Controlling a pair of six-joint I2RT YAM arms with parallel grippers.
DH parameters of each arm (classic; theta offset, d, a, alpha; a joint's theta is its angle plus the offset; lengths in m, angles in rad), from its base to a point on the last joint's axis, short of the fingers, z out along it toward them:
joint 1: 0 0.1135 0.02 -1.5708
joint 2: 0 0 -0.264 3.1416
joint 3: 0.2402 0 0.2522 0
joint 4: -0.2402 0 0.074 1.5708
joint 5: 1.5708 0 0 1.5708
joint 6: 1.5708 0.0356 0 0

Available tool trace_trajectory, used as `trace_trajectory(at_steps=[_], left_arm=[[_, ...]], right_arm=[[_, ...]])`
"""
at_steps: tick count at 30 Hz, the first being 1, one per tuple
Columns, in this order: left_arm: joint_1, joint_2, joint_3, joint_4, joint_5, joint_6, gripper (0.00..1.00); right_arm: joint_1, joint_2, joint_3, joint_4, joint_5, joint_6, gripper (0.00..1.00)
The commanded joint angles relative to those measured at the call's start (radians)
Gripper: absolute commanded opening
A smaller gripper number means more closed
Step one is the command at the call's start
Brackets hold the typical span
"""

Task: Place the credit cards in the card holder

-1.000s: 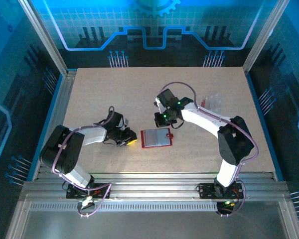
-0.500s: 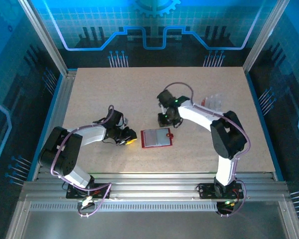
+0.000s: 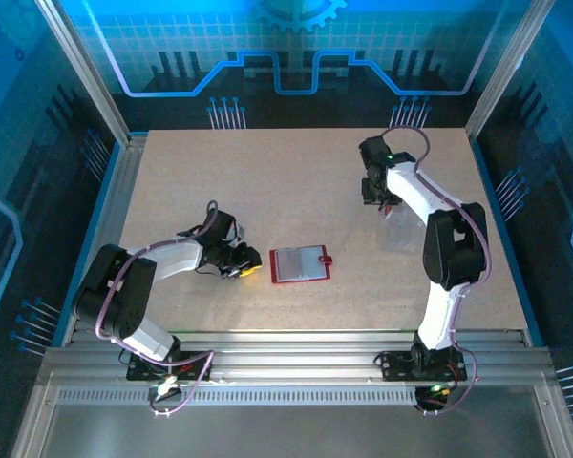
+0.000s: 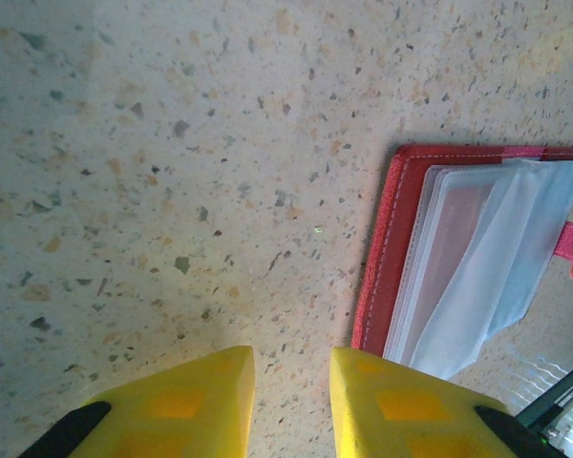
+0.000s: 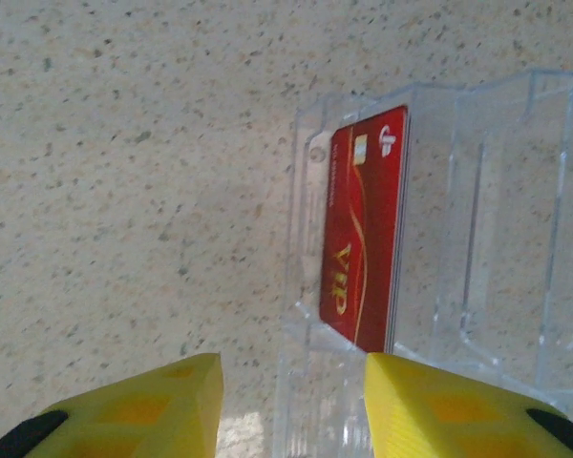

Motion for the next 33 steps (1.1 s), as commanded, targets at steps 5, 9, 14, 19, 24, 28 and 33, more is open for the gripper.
trace_trajectory(at_steps=[5,9,14,19,24,28,33], left_arm=[[0.005,-0.03,0.006,-0.032,-0.011,0.025,0.28],[0.005,-0.036,-0.001,-0.036,-0.019,0.026,0.28],[0.005,-0.031,-0.001,-0.03,-0.017,0.024,0.28],[0.005,-0.038,0.001,-0.038,-0.022,0.025,0.28],[0.006,-0.039,0.0,-0.04,-0.022,0.023,0.28],[0.005,-0.038,0.0,-0.039,-0.023,0.023,0.28],[0.004,-0.033,0.006,-0.036,-0.02,0.02,0.28]], right_arm=[[-0.044,0.125,0.099,-0.06,0.103,-0.034,0.43],[-0.068,0.139,0.119,-0.055,0.079,-0.038,0.43],[-0.092,0.161,0.136,-0.057,0.034,-0.045,0.43],[-0.105,0.183,0.125,-0.029,-0.062,-0.059,0.4],[-0.106,0.204,0.126,-0.028,-0.091,-0.062,0.33],[-0.104,0.201,0.109,-0.017,-0.139,-0.077,0.24],[-0.086,0.169,0.051,0.024,-0.215,-0.103,0.16]])
